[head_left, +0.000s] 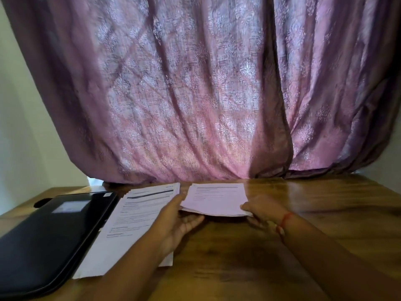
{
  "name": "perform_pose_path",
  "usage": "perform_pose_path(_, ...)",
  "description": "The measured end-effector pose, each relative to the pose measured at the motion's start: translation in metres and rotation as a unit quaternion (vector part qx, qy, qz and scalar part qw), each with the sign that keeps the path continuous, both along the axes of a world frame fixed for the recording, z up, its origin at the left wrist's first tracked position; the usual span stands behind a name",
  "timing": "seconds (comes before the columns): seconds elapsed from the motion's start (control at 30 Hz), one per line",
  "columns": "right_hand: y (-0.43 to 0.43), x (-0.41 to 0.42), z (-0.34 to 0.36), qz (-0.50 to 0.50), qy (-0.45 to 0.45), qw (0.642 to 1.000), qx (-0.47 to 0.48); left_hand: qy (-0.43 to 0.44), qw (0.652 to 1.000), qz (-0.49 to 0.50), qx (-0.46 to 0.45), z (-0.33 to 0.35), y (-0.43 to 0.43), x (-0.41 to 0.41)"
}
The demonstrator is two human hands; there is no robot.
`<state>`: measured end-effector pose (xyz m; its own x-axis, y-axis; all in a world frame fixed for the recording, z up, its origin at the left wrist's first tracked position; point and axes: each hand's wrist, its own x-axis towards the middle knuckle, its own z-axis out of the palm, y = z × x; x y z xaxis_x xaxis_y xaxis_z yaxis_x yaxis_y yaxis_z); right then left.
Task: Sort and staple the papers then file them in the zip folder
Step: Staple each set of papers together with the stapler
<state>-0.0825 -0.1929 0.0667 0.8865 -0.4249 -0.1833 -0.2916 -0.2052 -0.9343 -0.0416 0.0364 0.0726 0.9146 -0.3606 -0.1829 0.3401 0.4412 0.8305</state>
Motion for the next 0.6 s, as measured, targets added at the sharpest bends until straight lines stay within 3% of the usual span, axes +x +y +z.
perform_pose_path(0.07,-0.006,-0.006,0.000,0.032,0.036,0.986,-0.159,0.001,1.000,0.003,0.002,0.005,0.015,0.003)
perform_pose_path(0.1,-0.005,-0.008,-0.002,0.031,0.034,0.982,-0.182,0.007,1.000,0.005,0.012,0.006,0.020,0.006)
perform_pose_path(0.3,0.019,-0.014,-0.017,-0.008,-0.068,0.990,-0.120,0.011,0.984,-0.011,0.178,0.001,0.033,0.020)
perform_pose_path(0.5,0.050,-0.026,-0.008,0.012,-0.193,0.980,-0.047,-0.054,0.974,-0.010,0.220,0.014,0.066,0.020)
perform_pose_path(0.6,0.074,-0.029,-0.002,0.032,-0.224,0.973,-0.045,-0.092,0.949,0.008,0.301,0.027,0.093,0.020)
